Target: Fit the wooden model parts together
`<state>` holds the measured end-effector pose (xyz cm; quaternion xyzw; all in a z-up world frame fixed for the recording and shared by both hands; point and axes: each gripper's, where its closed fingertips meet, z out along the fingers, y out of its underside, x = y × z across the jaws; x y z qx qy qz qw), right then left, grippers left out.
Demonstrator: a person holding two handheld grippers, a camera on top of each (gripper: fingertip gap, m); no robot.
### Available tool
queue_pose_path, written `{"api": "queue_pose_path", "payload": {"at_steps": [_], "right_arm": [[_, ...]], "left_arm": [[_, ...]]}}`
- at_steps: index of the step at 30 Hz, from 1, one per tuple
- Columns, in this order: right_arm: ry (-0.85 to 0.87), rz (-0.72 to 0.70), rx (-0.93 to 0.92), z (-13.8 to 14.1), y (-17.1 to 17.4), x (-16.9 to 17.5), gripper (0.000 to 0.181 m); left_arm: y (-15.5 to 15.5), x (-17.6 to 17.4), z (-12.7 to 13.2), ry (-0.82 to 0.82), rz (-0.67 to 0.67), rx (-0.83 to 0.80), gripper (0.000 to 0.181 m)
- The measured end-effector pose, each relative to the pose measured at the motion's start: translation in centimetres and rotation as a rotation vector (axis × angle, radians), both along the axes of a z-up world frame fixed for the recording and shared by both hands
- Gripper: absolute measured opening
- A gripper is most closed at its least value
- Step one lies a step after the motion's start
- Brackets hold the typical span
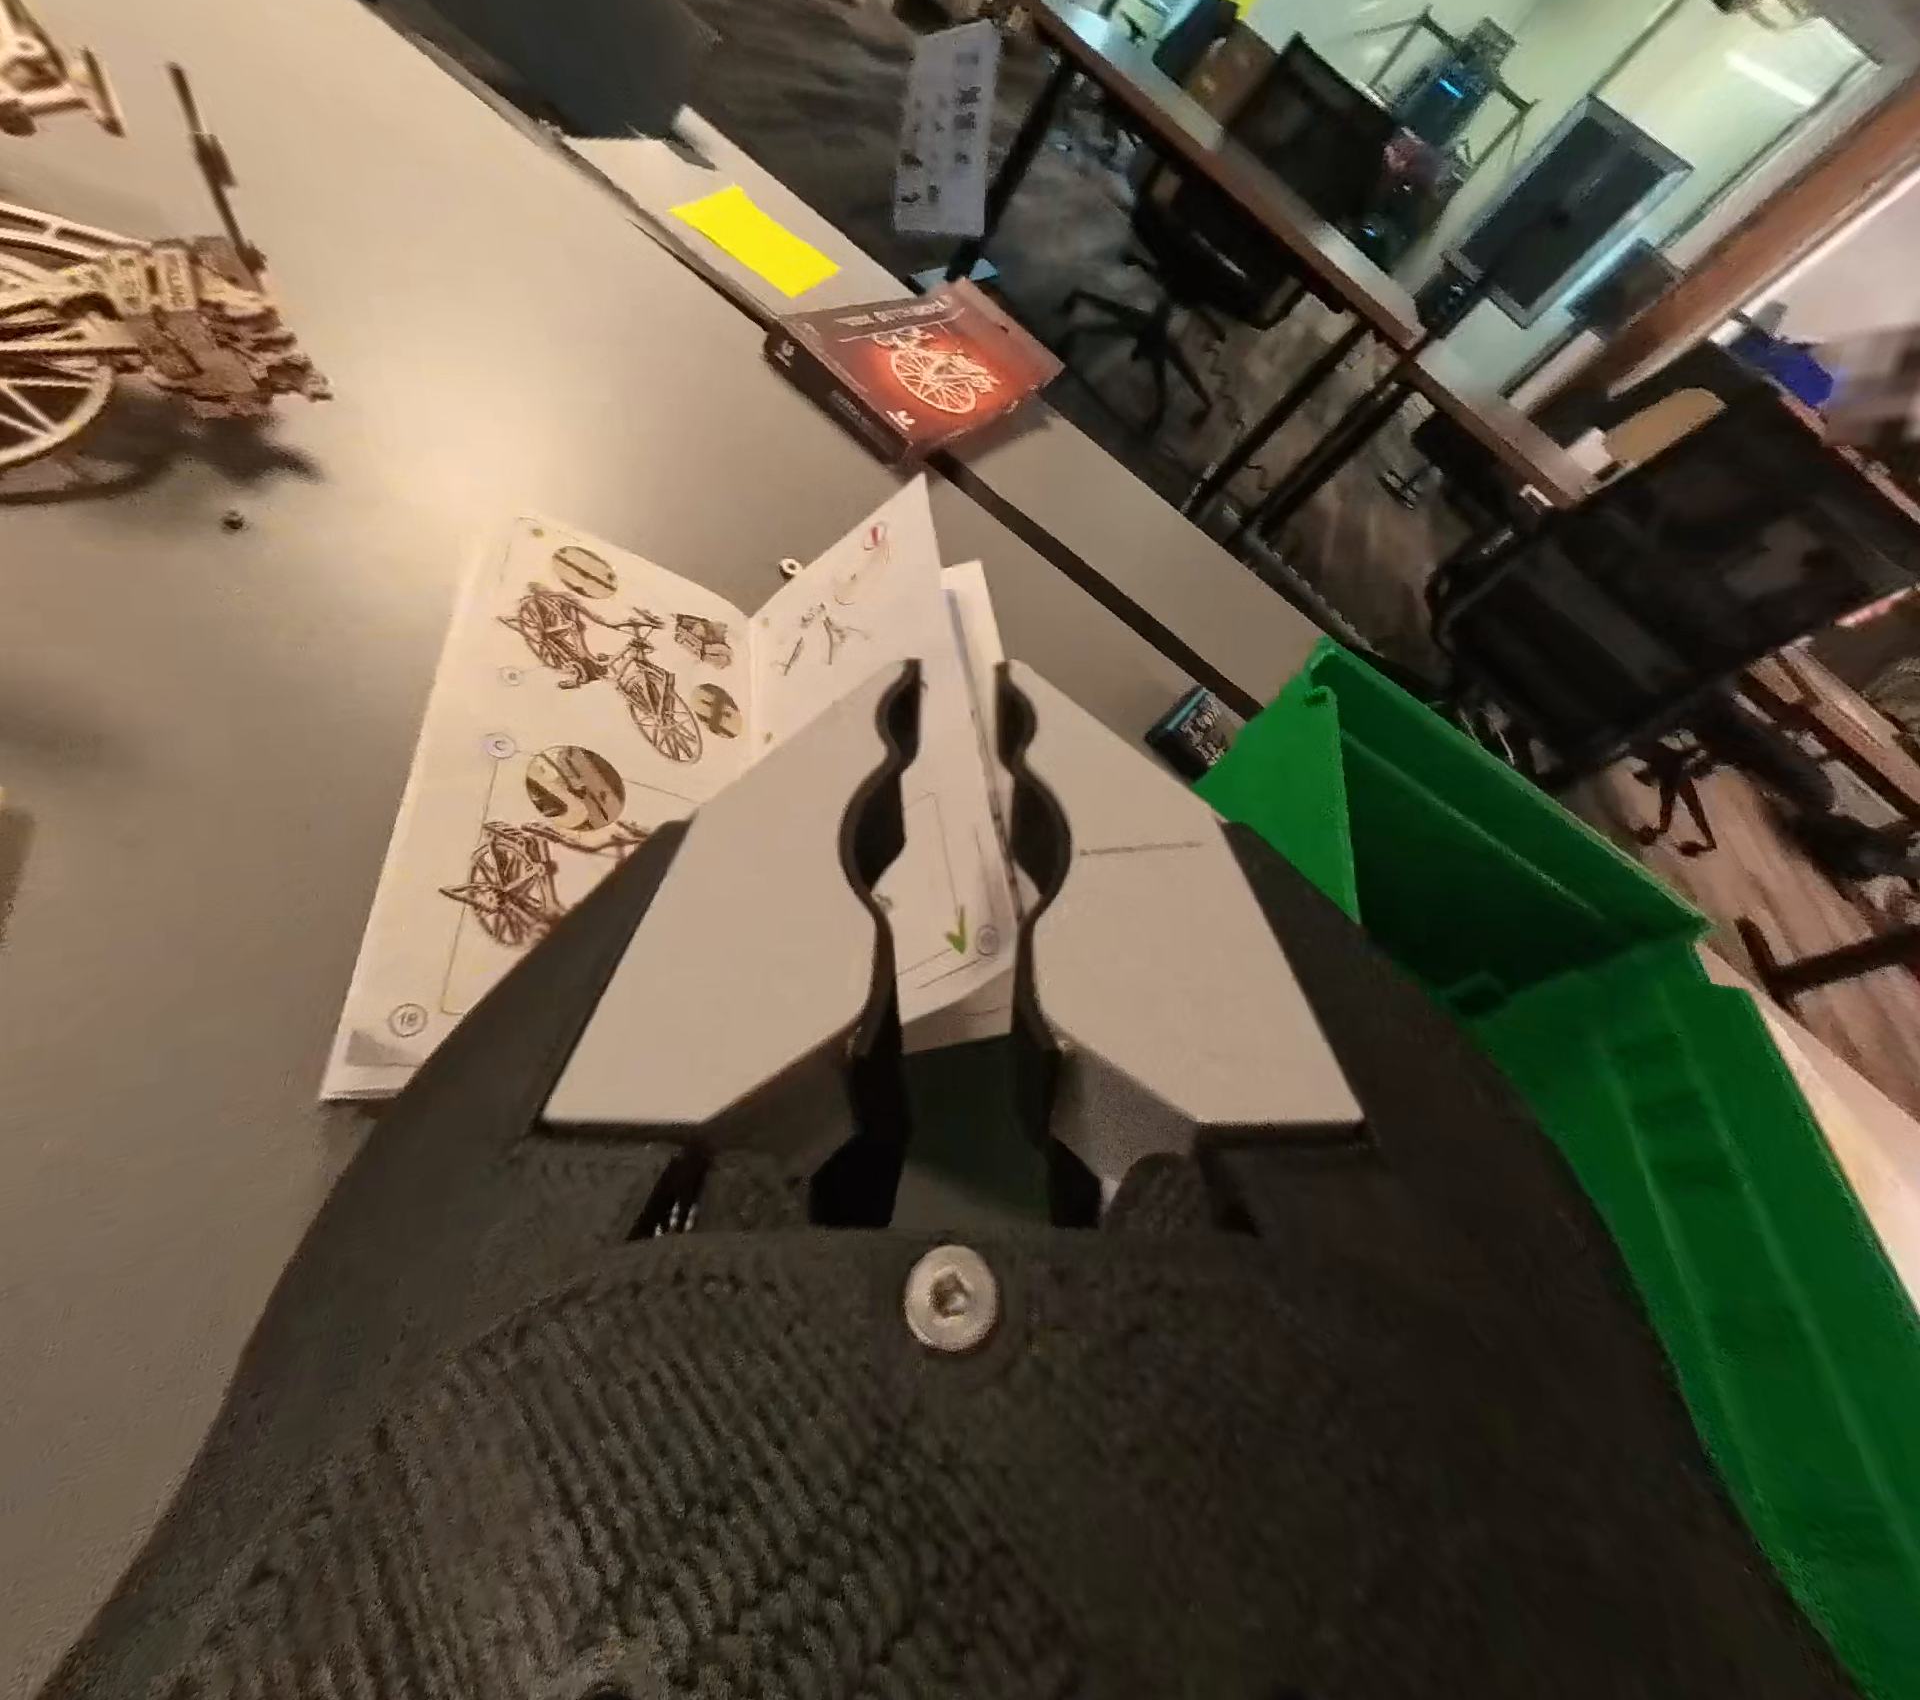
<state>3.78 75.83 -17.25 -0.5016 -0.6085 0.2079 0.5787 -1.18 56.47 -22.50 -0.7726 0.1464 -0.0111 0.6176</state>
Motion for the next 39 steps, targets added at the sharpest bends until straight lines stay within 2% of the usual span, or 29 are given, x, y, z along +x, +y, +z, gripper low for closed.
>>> {"api": "queue_pose_path", "payload": {"at_steps": [4,7,9,12,16,20,39], "right_arm": [[-0.097,0.025,-0.079,-1.2,0.1,0.8,0.041],[-0.214,-0.021,-0.090,-3.0,1.0,2.4,0.044],[-0.228,-0.043,-0.091,-3.6,1.2,3.1,0.041],[-0.227,-0.048,-0.079,-4.4,1.0,3.5,0.025],[-0.209,-0.072,-0.013,-4.1,1.1,3.8,0.015],[-0.180,-0.128,0.005,-3.7,1.9,4.2,0.020],[-0.190,-0.147,0.026,-4.1,2.0,4.2,0.014]], "left_arm": [[0.0,0.0,0.0,0.003,-0.002,0.000,0.030],[0.0,-0.1,0.1,0.001,0.009,0.006,0.030],[0.0,-0.2,0.2,-0.002,0.018,0.015,0.030],[0.0,-0.3,0.3,-0.007,0.020,0.017,0.030],[0.0,-0.2,0.3,-0.005,0.019,0.017,0.030],[0.0,-0.2,0.3,-0.007,0.017,0.016,0.030],[0.0,-0.1,0.2,-0.005,0.009,0.012,0.030]]}}
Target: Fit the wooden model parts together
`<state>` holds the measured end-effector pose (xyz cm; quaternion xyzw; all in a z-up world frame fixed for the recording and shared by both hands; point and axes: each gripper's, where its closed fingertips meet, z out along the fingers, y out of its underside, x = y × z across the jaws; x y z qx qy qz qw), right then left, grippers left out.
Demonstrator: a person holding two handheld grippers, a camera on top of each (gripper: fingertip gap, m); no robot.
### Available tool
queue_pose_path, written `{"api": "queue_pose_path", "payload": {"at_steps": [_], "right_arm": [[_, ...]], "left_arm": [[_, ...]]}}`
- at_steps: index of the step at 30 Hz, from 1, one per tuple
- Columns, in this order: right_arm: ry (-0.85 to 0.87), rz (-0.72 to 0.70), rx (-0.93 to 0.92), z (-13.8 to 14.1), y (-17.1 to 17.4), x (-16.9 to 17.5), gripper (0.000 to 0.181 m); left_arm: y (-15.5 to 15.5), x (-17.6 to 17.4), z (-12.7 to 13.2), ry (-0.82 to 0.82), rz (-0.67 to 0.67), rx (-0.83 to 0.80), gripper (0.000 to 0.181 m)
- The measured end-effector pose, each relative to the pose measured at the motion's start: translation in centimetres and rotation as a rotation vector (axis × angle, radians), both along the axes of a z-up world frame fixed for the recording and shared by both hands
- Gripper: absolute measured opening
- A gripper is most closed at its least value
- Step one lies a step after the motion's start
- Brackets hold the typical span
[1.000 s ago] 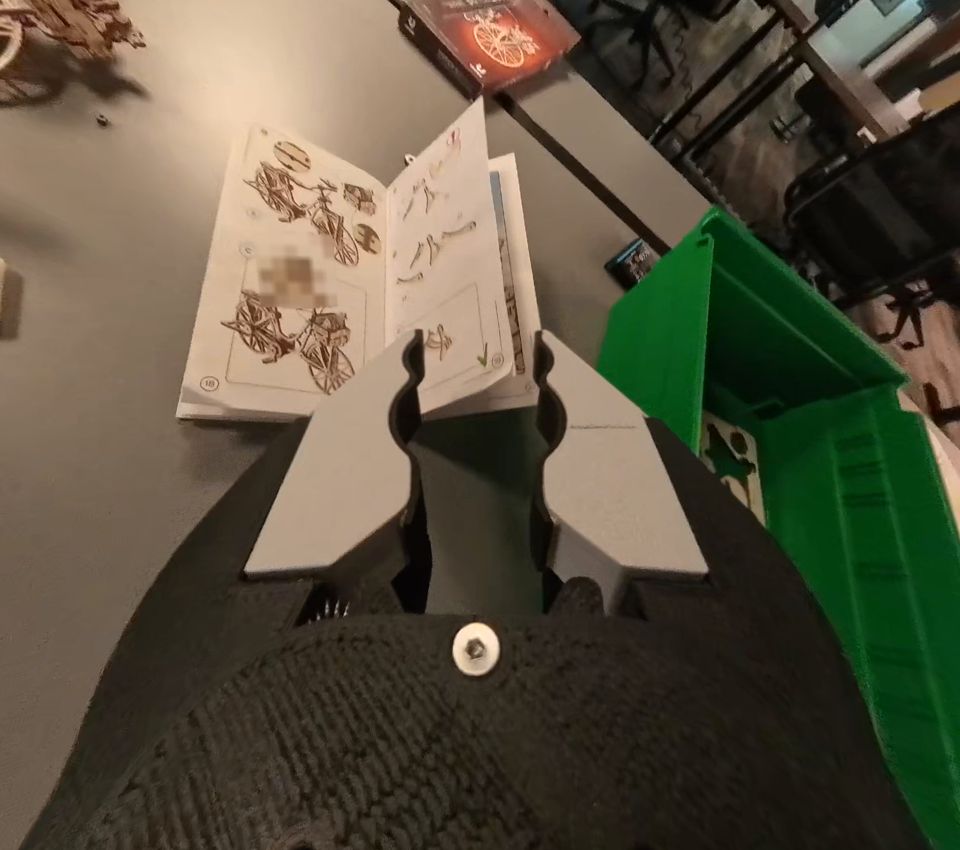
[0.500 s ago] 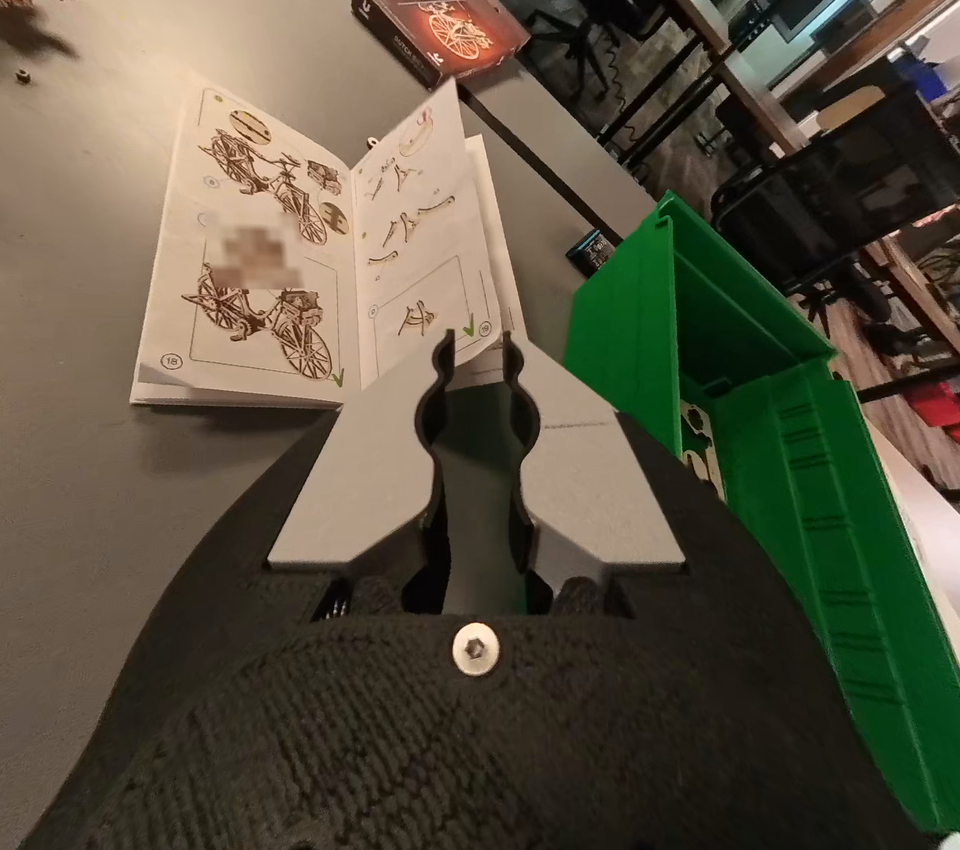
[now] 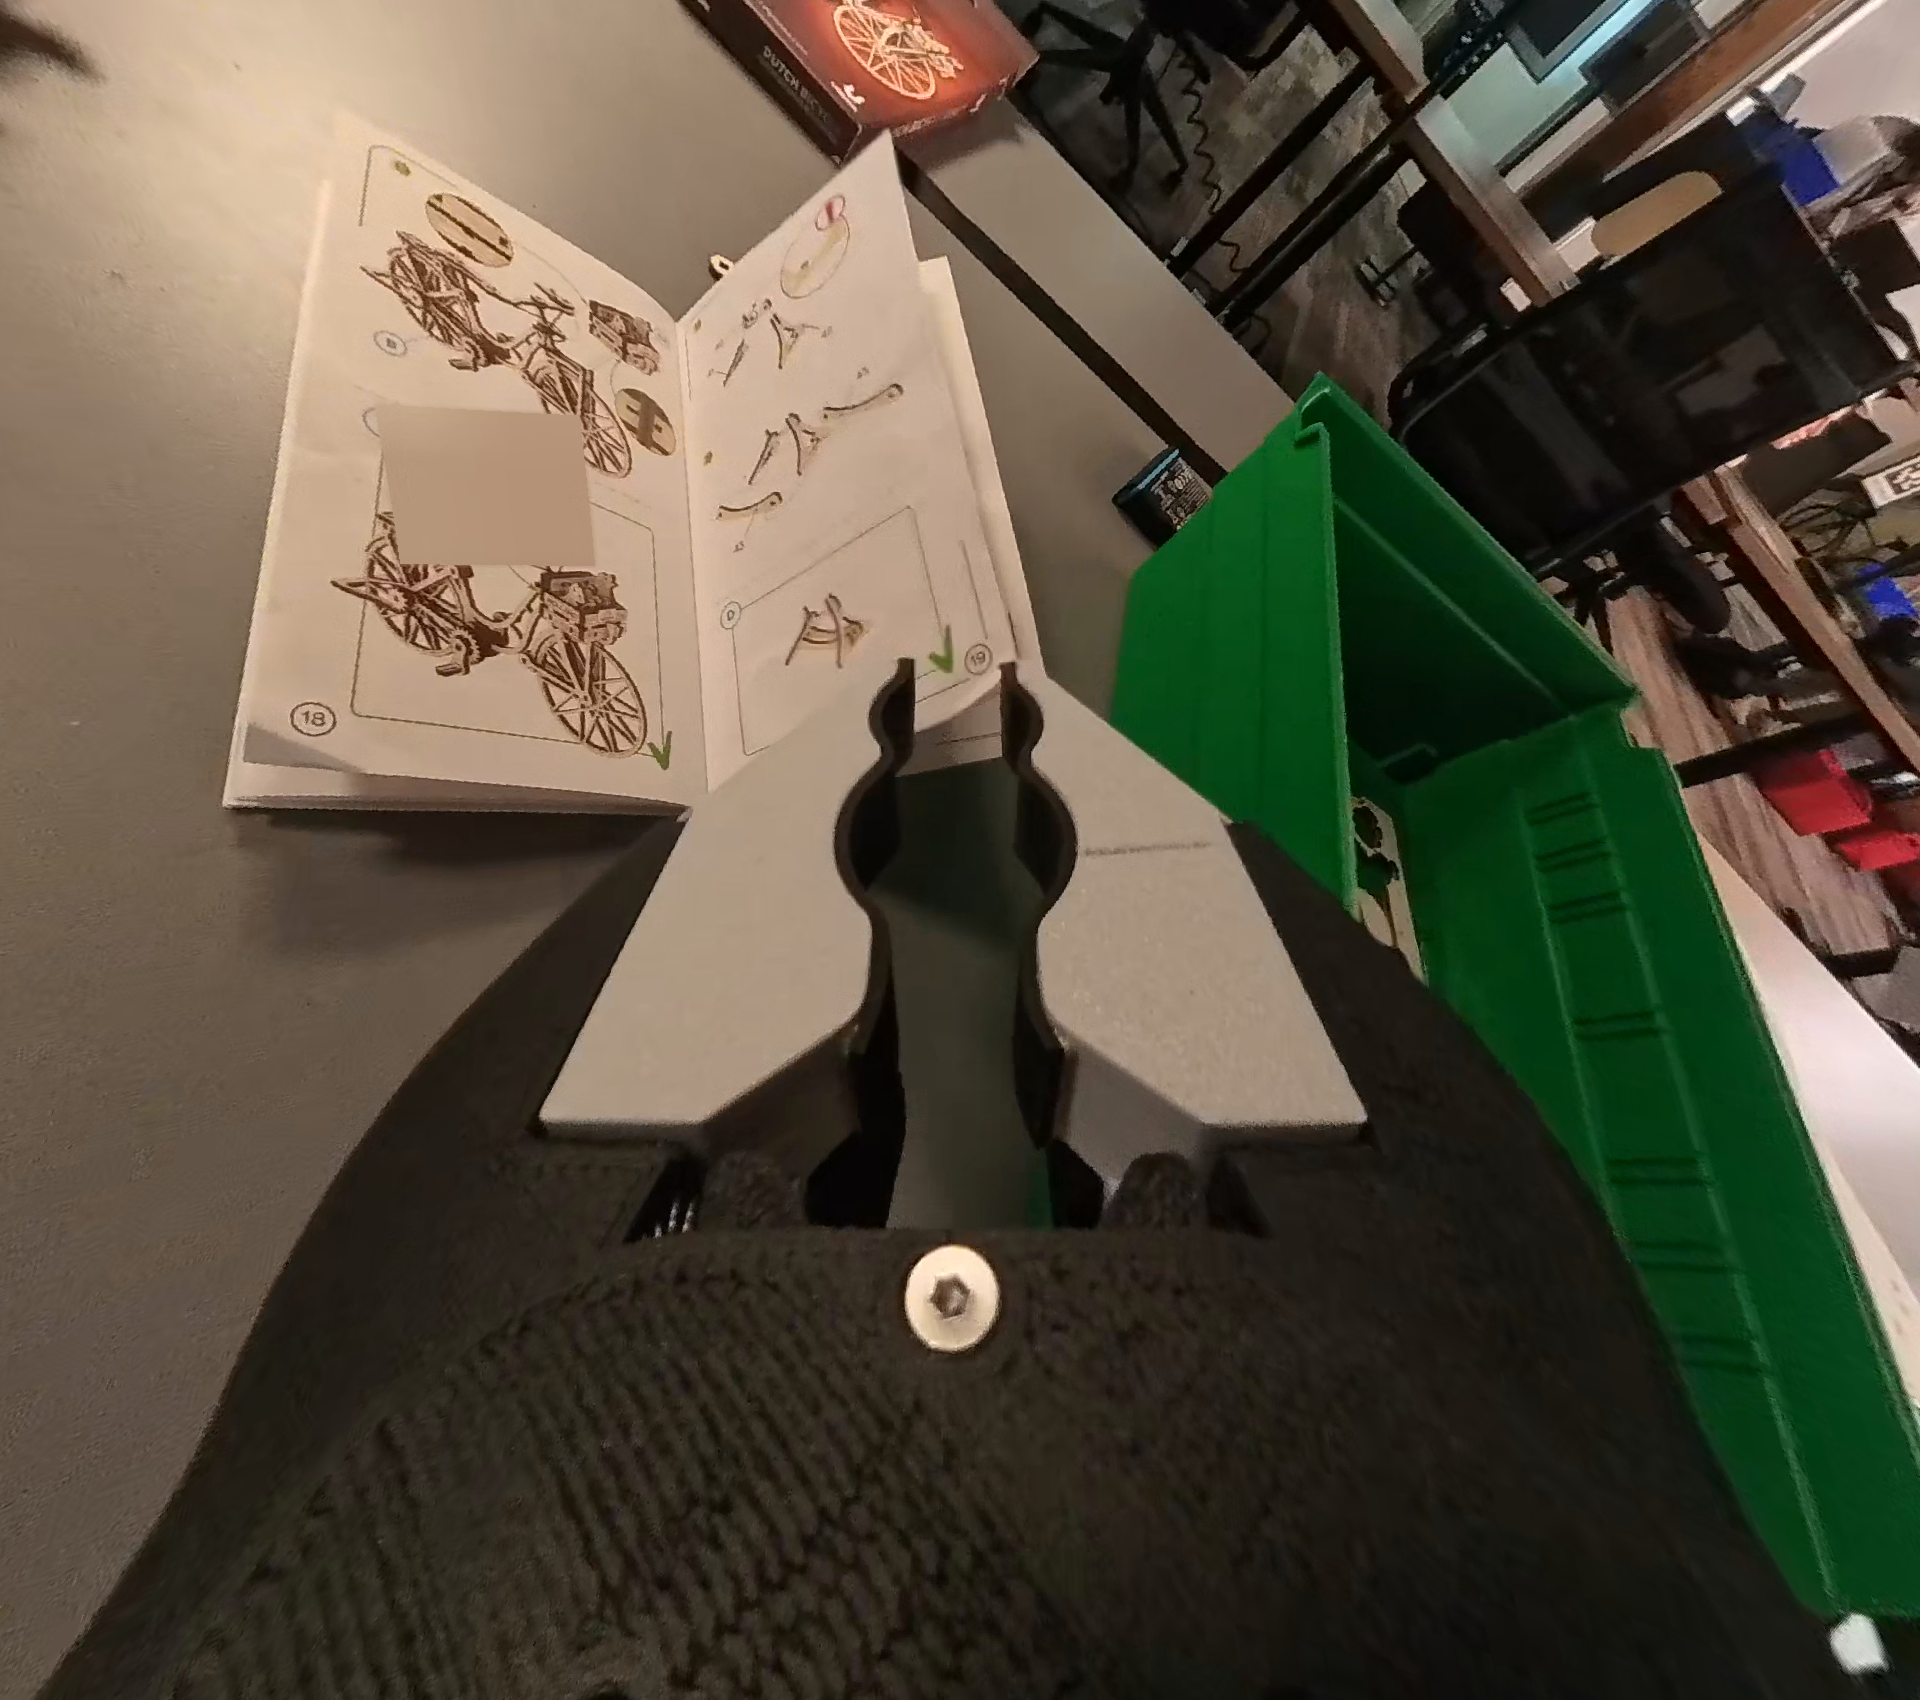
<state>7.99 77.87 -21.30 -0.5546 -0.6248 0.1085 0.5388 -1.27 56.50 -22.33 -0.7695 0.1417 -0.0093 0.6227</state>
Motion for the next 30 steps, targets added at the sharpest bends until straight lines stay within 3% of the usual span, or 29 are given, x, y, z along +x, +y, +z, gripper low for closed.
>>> {"api": "queue_pose_path", "payload": {"at_steps": [13,30], "right_arm": [[0.006,-0.084,0.020,-0.3,1.3,0.1,0.008],[0.033,-0.093,0.066,0.5,1.0,-0.1,0.006]], "left_arm": [[-0.1,0.1,0.0,-0.001,-0.006,-0.001,0.030],[-0.1,0.1,0.0,0.000,-0.007,-0.001,0.030]]}}
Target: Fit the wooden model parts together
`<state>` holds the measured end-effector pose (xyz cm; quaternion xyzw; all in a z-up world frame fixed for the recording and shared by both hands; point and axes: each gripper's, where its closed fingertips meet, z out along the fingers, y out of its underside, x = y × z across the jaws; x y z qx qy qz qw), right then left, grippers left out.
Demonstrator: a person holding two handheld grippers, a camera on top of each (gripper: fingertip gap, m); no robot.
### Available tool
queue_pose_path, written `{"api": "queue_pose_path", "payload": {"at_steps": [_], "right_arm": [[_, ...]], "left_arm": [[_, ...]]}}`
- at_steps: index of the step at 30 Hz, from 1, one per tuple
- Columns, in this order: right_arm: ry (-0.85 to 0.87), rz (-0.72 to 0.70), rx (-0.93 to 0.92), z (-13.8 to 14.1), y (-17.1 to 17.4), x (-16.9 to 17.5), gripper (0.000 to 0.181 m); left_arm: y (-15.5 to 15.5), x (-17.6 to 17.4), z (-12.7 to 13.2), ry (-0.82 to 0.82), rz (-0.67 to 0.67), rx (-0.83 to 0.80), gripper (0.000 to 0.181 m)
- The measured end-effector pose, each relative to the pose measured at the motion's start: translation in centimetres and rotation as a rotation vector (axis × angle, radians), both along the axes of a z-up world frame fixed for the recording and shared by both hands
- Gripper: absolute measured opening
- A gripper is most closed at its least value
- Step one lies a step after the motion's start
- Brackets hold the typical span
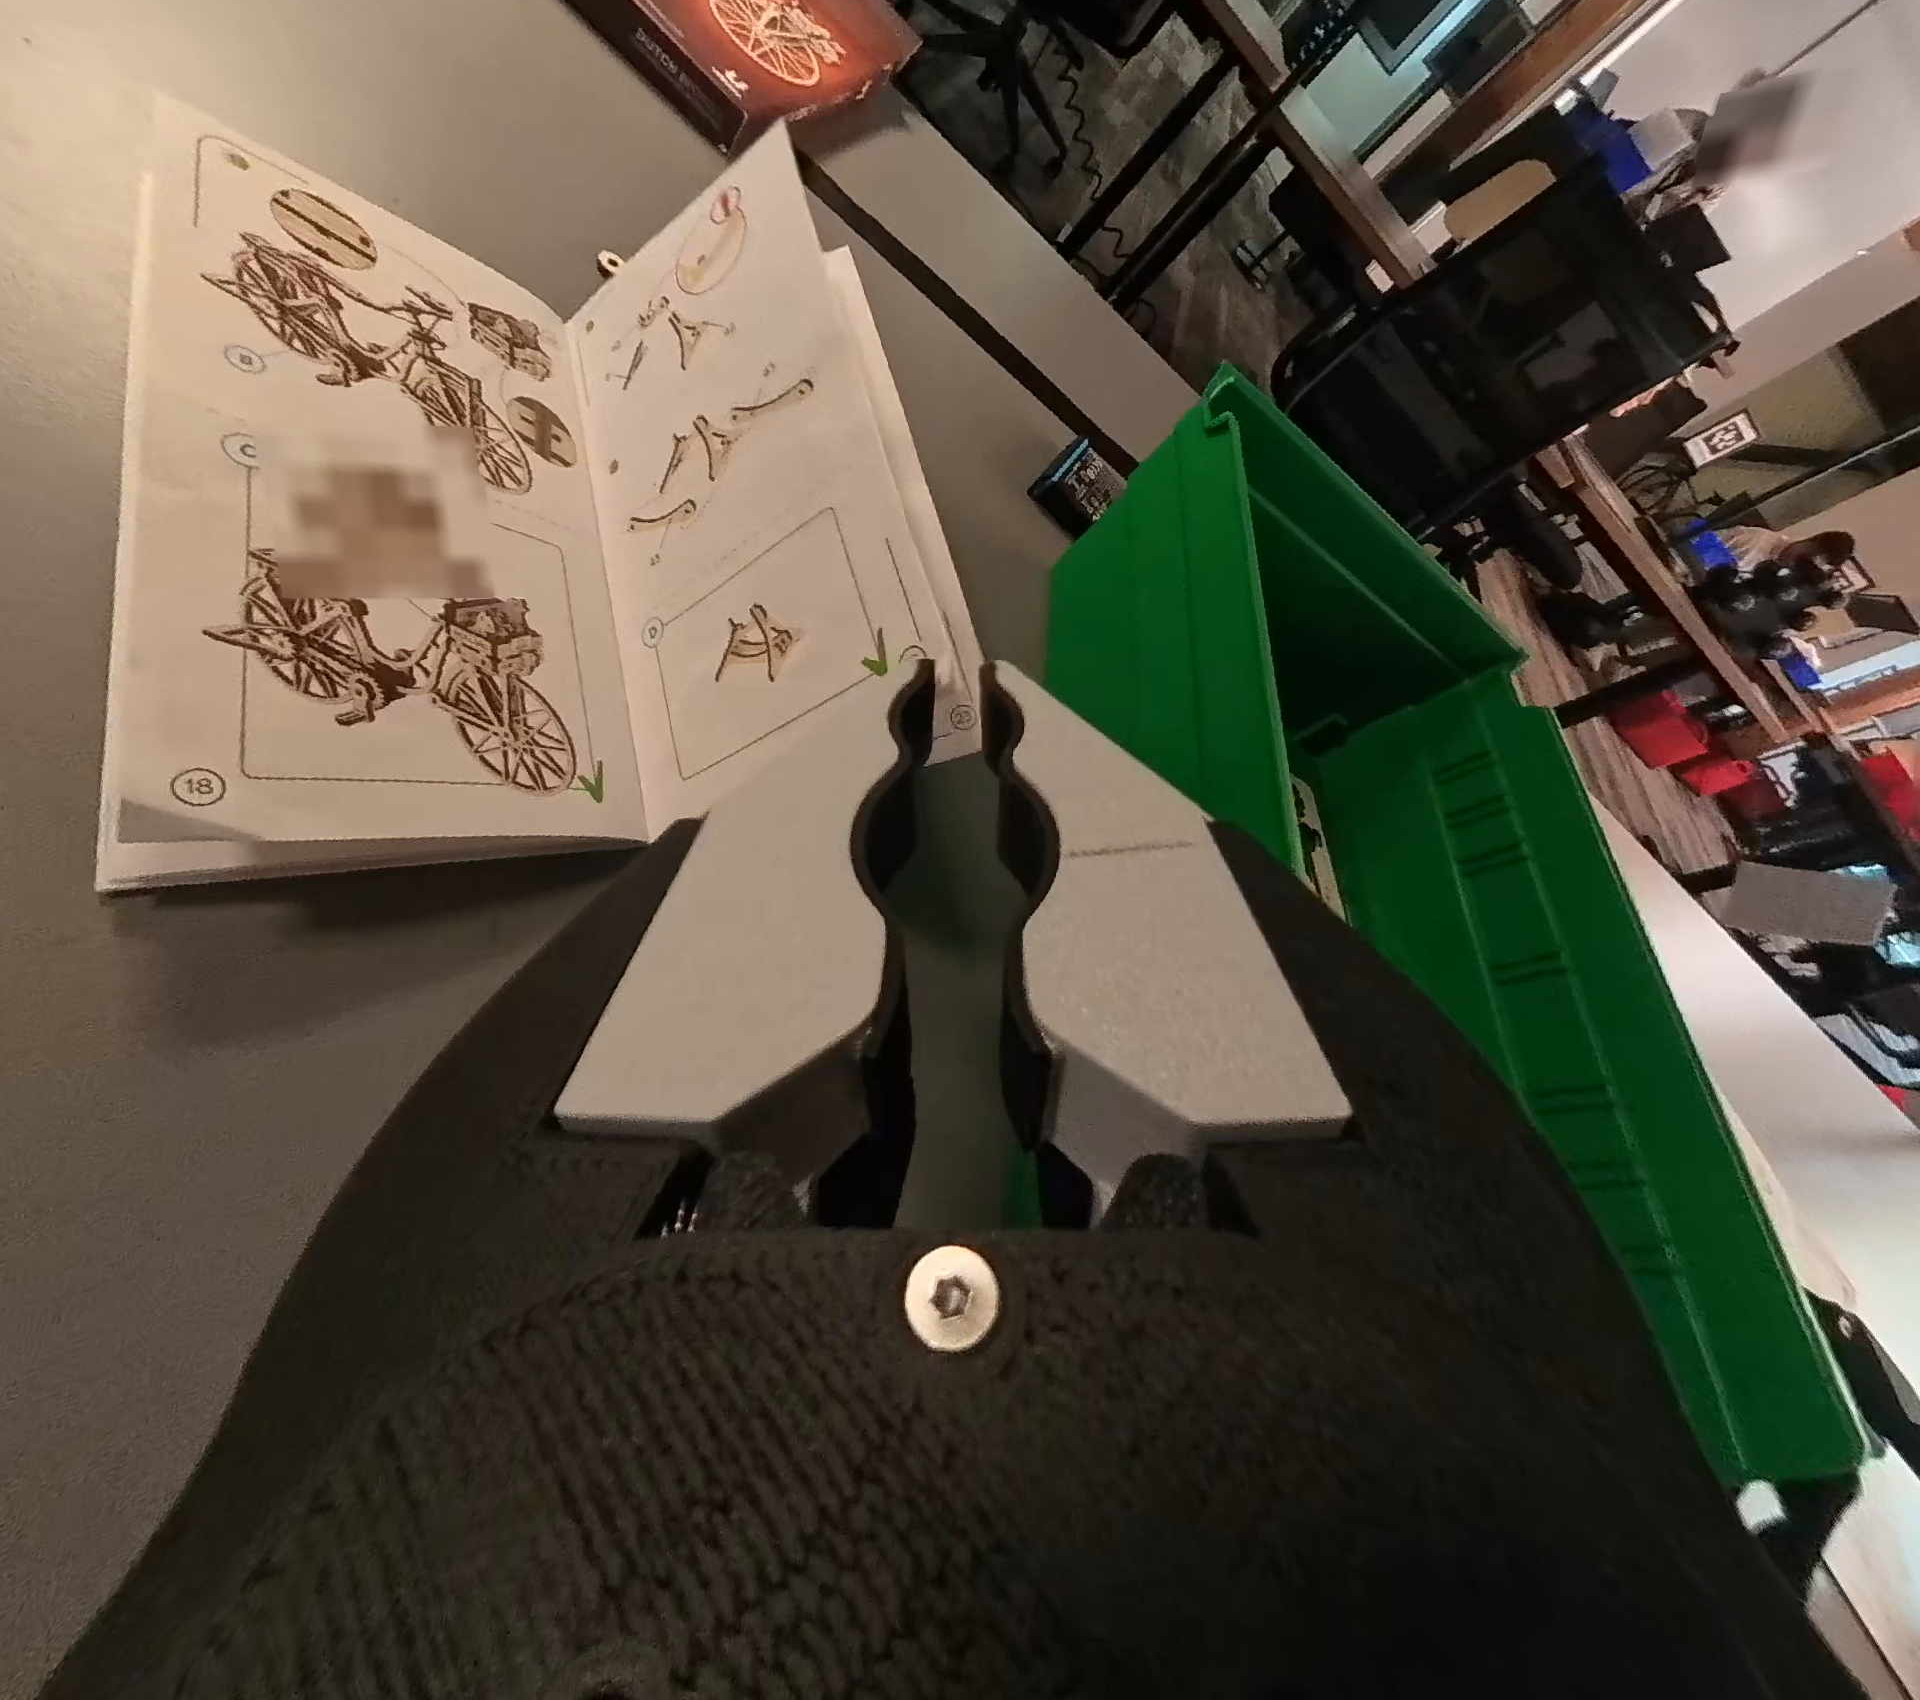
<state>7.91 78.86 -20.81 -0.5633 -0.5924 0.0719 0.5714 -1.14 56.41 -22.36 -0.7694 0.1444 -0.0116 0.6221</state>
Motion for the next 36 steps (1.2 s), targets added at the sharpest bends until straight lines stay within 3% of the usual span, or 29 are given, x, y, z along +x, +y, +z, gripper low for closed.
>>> {"api": "queue_pose_path", "payload": {"at_steps": [21,29,36], "right_arm": [[-0.050,0.019,0.055,-0.4,-0.4,-0.3,0.000],[-0.172,0.314,0.262,-1.2,-5.4,-2.4,0.000],[-0.221,0.405,0.302,-2.1,-7.0,-2.9,0.000]], "left_arm": [[0.0,-0.1,0.0,-0.008,-0.002,-0.002,0.030],[0.1,-0.1,0.0,-0.009,-0.003,-0.005,0.030],[0.1,-0.1,0.0,-0.011,0.000,-0.007,0.029]]}}
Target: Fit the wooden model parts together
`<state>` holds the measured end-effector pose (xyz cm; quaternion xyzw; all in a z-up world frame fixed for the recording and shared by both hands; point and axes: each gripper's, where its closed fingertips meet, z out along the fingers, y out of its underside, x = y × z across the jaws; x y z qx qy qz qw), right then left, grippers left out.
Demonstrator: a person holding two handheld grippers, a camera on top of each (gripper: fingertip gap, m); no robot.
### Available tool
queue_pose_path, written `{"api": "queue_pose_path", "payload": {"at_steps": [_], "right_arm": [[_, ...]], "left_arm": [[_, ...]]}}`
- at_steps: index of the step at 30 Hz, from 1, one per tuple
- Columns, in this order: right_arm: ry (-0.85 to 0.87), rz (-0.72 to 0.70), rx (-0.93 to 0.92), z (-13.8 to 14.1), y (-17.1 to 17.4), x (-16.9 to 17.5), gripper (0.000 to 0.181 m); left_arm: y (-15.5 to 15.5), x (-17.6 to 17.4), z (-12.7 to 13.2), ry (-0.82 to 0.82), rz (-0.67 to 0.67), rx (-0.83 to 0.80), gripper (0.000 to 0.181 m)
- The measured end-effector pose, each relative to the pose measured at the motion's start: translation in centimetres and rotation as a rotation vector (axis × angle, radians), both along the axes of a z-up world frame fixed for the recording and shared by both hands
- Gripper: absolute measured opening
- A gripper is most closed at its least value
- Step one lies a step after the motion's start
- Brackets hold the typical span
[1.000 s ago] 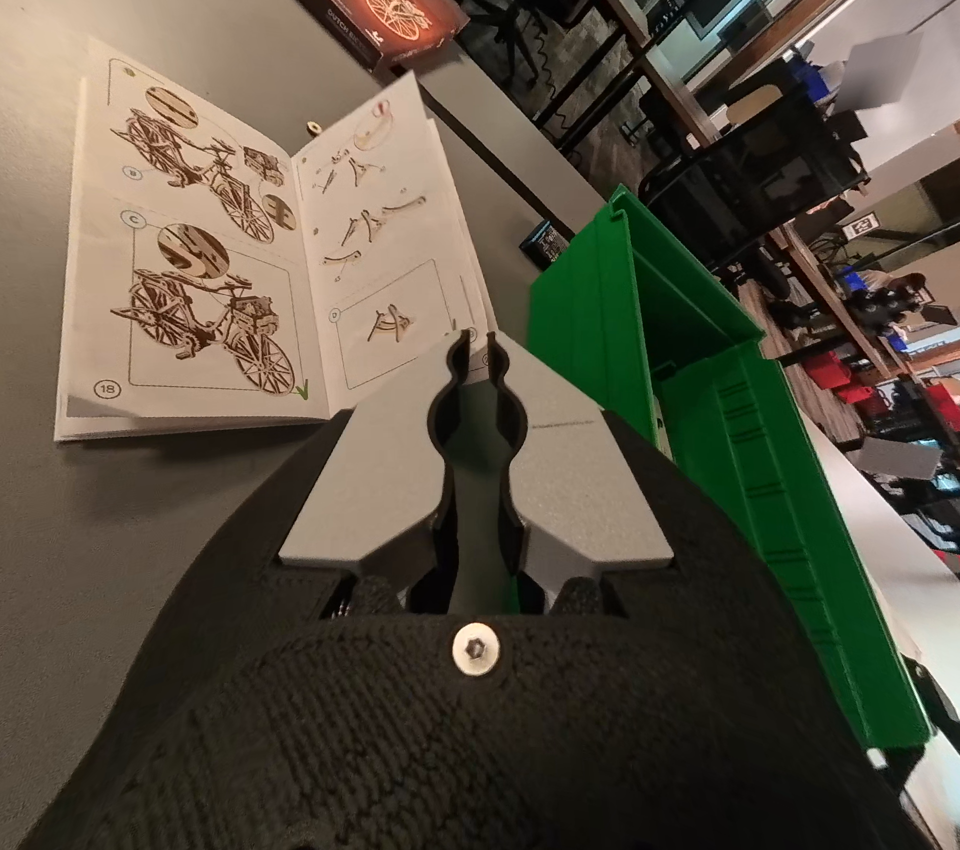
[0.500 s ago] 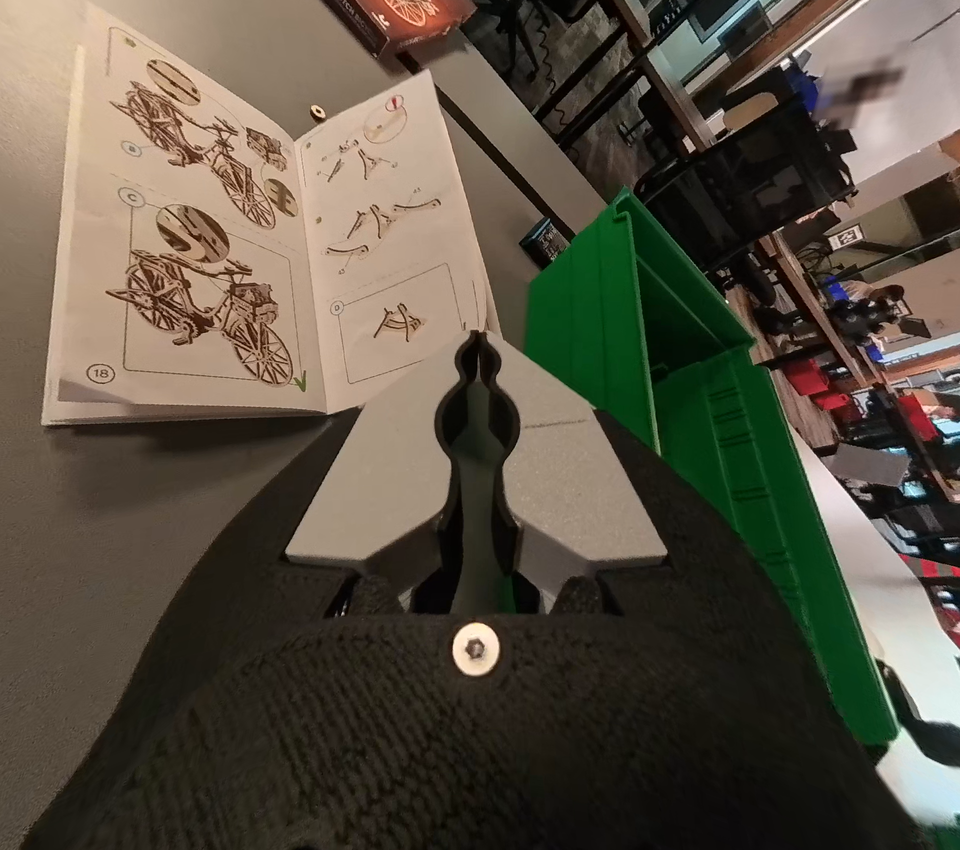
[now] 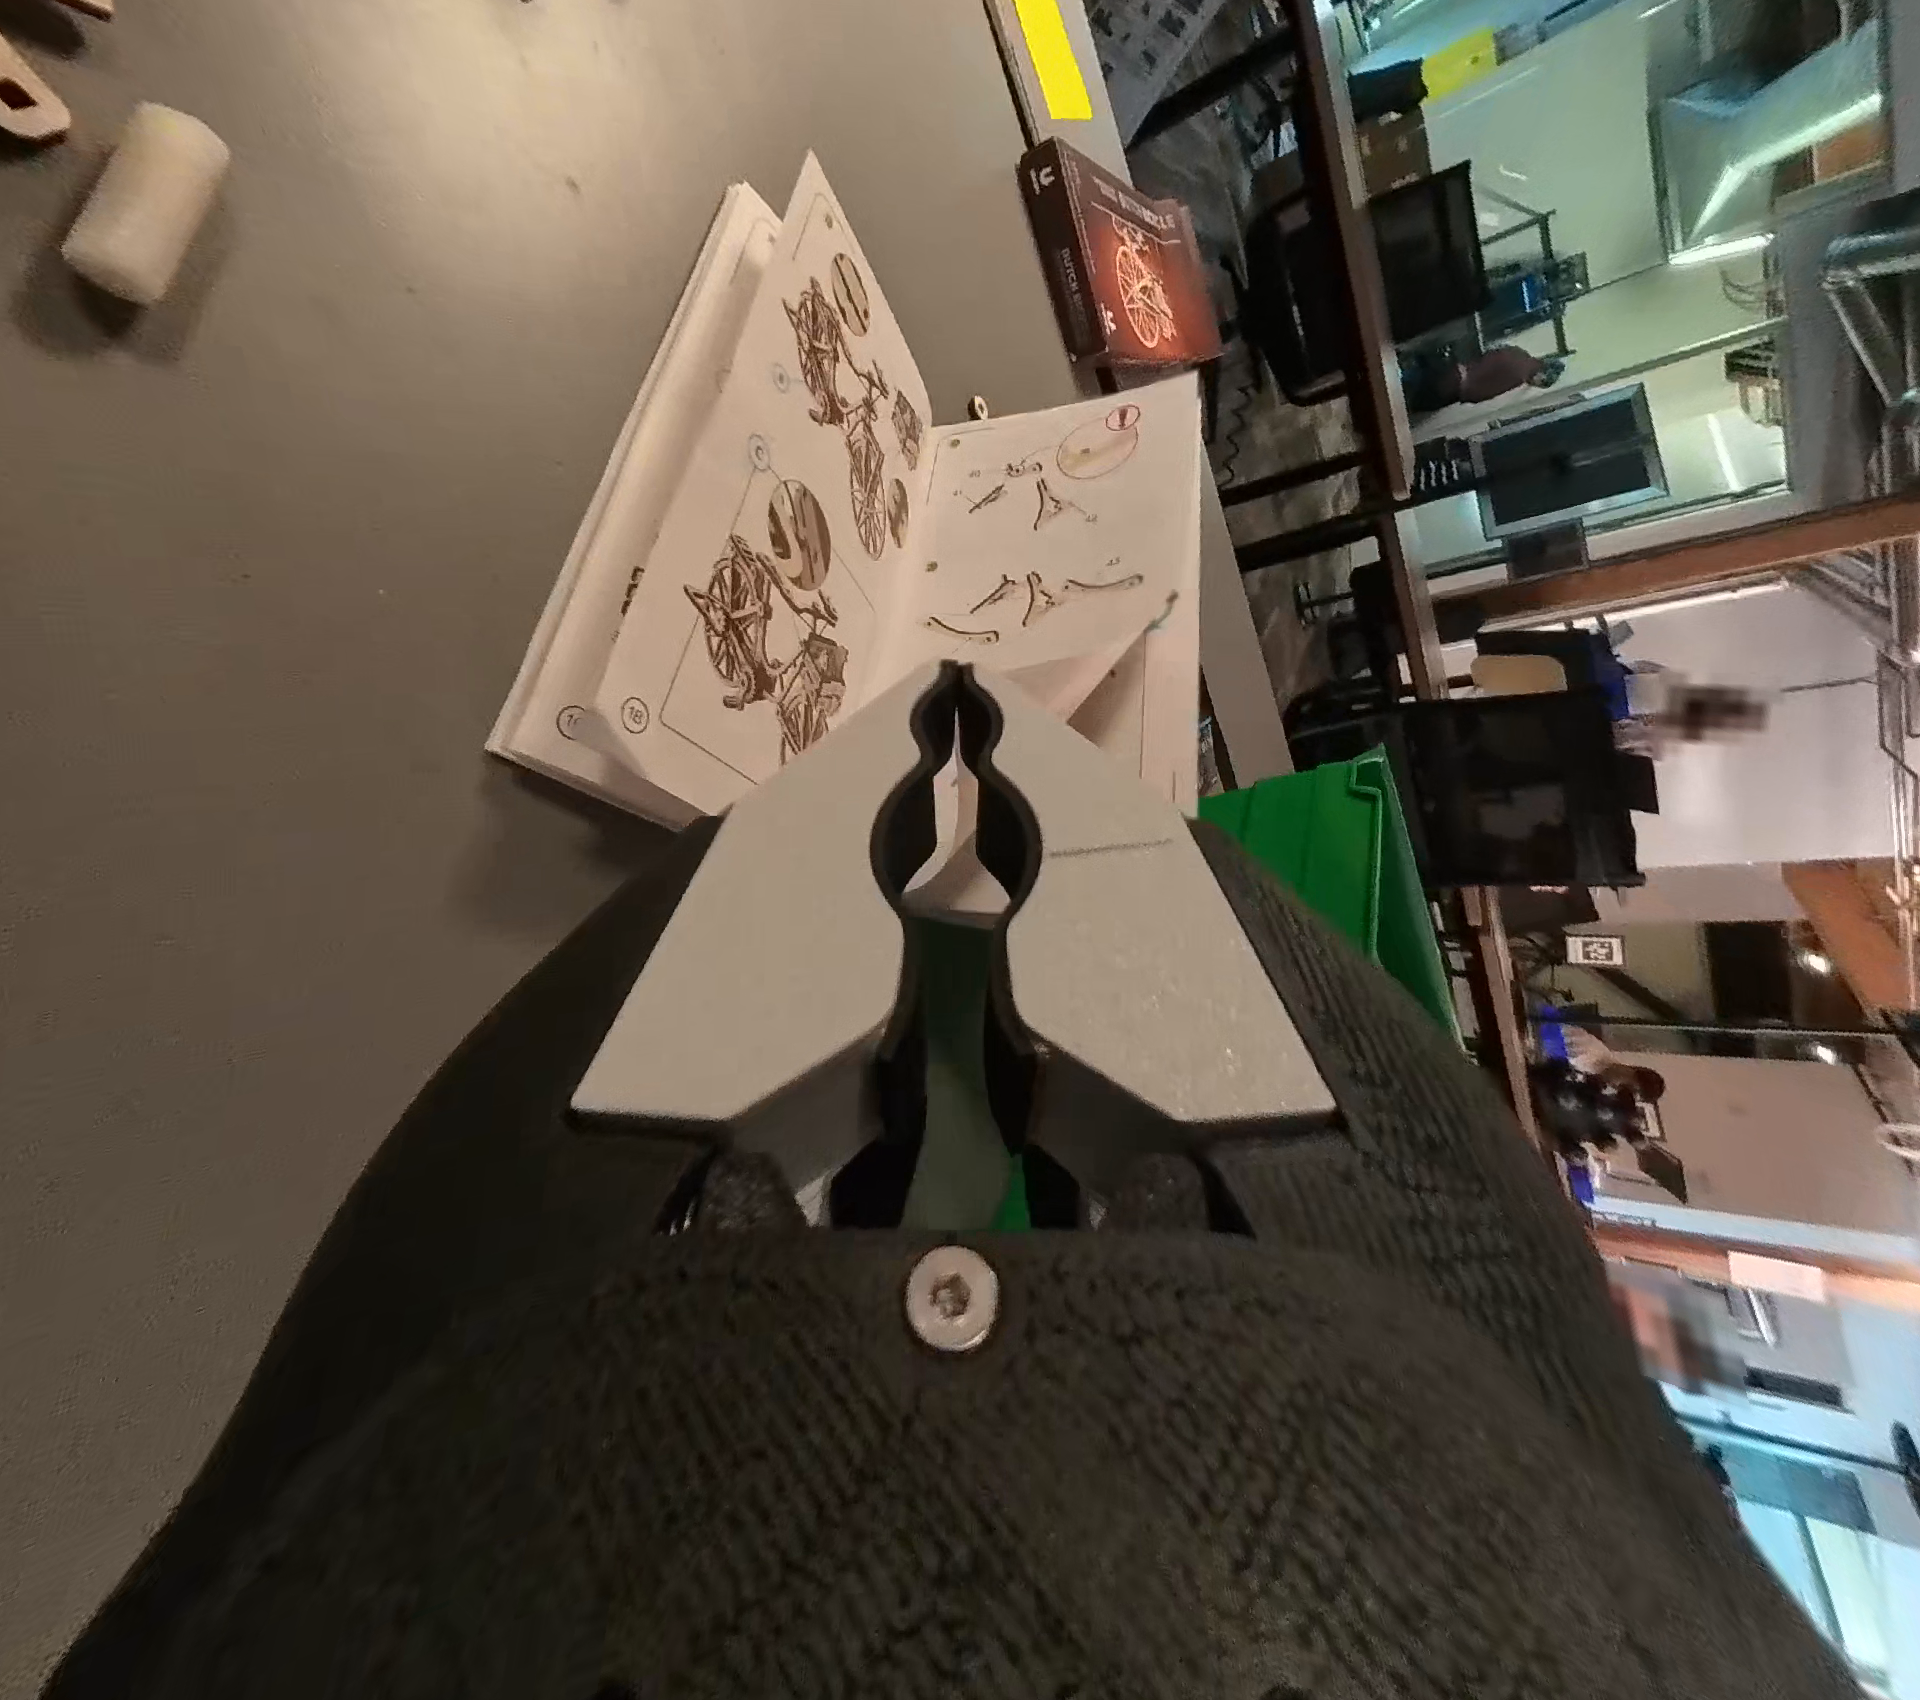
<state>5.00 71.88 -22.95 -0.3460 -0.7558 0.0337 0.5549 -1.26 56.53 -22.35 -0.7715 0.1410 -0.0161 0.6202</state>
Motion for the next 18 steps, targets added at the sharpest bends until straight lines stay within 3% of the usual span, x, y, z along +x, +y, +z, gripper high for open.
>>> {"api": "queue_pose_path", "payload": {"at_steps": [6,13,18], "right_arm": [[-0.005,0.055,-0.032,-0.2,-1.0,-0.2,0.000],[-0.117,0.234,-0.277,-2.4,-4.8,-0.3,0.000],[-0.121,0.249,-0.329,-2.6,-4.9,-0.2,0.000]], "left_arm": [[0.4,0.9,0.4,-0.079,-0.037,0.004,0.030],[0.9,2.1,0.6,-0.062,-0.073,0.000,0.029],[4.4,3.8,4.7,-0.034,-0.145,0.070,0.027]]}}
